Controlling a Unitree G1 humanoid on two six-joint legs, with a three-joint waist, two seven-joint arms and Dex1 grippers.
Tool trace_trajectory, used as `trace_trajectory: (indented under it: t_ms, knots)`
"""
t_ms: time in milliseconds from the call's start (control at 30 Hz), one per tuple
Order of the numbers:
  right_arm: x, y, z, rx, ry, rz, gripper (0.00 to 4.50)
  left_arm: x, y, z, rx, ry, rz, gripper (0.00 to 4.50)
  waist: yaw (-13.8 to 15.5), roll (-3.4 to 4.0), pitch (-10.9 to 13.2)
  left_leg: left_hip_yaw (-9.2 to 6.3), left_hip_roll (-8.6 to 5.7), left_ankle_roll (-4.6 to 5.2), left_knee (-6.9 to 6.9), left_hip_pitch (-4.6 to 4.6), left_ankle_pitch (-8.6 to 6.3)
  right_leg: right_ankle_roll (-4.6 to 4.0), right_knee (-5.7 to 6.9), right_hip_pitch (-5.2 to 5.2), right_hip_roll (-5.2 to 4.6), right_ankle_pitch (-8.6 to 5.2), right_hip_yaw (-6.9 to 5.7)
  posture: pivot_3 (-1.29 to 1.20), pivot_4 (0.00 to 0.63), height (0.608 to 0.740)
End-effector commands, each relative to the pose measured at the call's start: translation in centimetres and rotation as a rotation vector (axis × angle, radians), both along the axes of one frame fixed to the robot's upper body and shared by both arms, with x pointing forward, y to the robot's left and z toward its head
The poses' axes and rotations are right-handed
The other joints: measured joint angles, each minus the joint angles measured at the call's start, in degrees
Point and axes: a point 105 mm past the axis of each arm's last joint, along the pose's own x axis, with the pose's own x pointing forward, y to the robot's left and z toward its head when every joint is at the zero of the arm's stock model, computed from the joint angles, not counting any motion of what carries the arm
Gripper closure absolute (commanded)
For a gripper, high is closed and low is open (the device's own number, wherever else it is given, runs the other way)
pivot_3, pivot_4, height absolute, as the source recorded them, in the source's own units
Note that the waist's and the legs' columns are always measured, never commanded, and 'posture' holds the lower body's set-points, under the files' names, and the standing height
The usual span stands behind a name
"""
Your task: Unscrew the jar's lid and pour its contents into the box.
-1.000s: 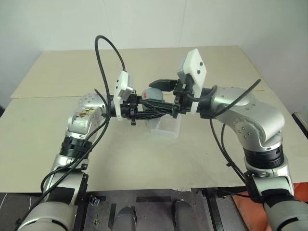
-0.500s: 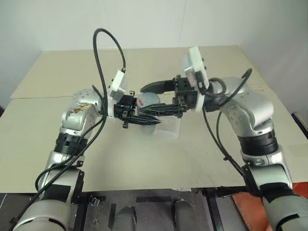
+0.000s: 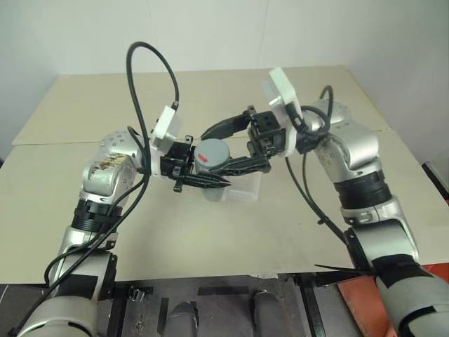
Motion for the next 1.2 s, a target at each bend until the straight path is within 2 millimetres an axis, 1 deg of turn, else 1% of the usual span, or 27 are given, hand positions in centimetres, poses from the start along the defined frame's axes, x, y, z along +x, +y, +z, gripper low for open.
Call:
trace_trajectory:
  t_ms: [33, 100, 200, 300, 400, 567, 700, 867, 1033, 1200]
  knots:
    - [-0.3, -2.5, 2.2, 0.089, -0.075, -0.190, 0.11, 1.5, 0.3, 1.0, -0.051, -0.037, 0.105, 2.53, 0.0, 0.00, 0.0, 0.00, 0.00, 0.00, 0.00, -0.02, 0.00, 0.00, 0.01, -0.01, 0.00, 0.00, 0.00, 0.00, 0.150, 0.740]
    - [-0.7, -3.4, 2.1, 0.102, -0.081, -0.266, 0.11, 1.9, 0.5, 0.9, -0.062, -0.023, 0.129, 2.53, 0.0, 0.00, 0.0, 0.00, -0.01, 0.01, 0.00, -0.03, 0.00, 0.00, 0.01, -0.01, 0.00, 0.00, 0.00, 0.00, 0.150, 0.740]
    - [-1.7, -3.8, 2.2, 0.115, -0.081, -0.323, 0.11, 2.3, 0.5, 0.4, -0.072, 0.008, 0.151, 2.53, -0.3, 0.00, 0.0, 0.01, 0.00, 0.03, -0.02, -0.01, -0.02, 0.00, -0.01, -0.02, 0.00, 0.00, 0.02, 0.00, 0.150, 0.740]
    - [-2.6, -3.6, 2.0, 0.110, -0.077, -0.352, 0.11, 2.4, 0.2, 0.1, -0.077, 0.028, 0.149, 2.53, -0.4, 0.00, 0.0, 0.03, 0.00, 0.05, -0.01, 0.04, -0.03, 0.00, -0.05, -0.01, 0.01, 0.00, 0.04, 0.00, 0.150, 0.740]
    - [-3.0, -2.7, 2.0, 0.115, -0.071, -0.374, 0.11, 2.5, -0.4, -0.1, -0.072, 0.030, 0.143, 2.53, -0.2, 0.00, 0.0, 0.01, -0.01, 0.06, 0.00, 0.04, -0.03, 0.00, -0.10, 0.01, 0.00, 0.00, 0.04, 0.00, 0.150, 0.740]
    - [-2.2, -0.2, 2.1, 0.116, -0.061, -0.406, 0.11, 2.7, -1.0, 0.1, -0.077, 0.024, 0.136, 2.53, -0.4, 0.00, 0.0, 0.01, -0.01, 0.06, 0.00, 0.04, -0.03, -0.01, -0.09, -0.01, 0.01, 0.00, 0.04, 0.00, 0.150, 0.740]
    - [-1.1, 1.2, 1.9, 0.101, -0.062, -0.429, 0.11, 2.6, -1.0, 0.2, -0.077, 0.019, 0.132, 2.53, -0.3, 0.00, 0.0, 0.01, -0.01, 0.05, 0.00, 0.02, -0.03, 0.00, -0.09, 0.00, 0.00, 0.00, 0.03, 0.00, 0.150, 0.740]
    - [-0.3, 2.4, 1.6, 0.092, -0.057, -0.423, 0.11, 2.3, -0.8, 0.3, -0.076, 0.011, 0.128, 2.53, -0.3, 0.00, 0.0, 0.00, -0.01, 0.05, 0.00, 0.01, -0.03, 0.00, -0.07, 0.00, 0.00, 0.00, 0.02, 0.00, 0.150, 0.740]
    - [0.5, 2.4, 1.8, 0.097, -0.054, -0.428, 0.11, 2.1, -0.3, 0.3, -0.071, 0.009, 0.139, 2.53, -0.4, 0.01, 0.0, 0.00, -0.01, 0.05, -0.01, 0.01, -0.02, 0.00, -0.05, -0.02, 0.01, 0.00, 0.02, 0.00, 0.150, 0.740]
    - [0.9, 1.1, 2.4, 0.128, -0.046, -0.435, 0.11, 1.9, 0.3, 0.1, -0.064, 0.013, 0.156, 2.53, -0.3, 0.01, 0.0, 0.00, -0.01, 0.05, -0.01, 0.02, -0.02, 0.00, -0.05, -0.01, 0.00, 0.00, 0.02, 0.00, 0.150, 0.740]
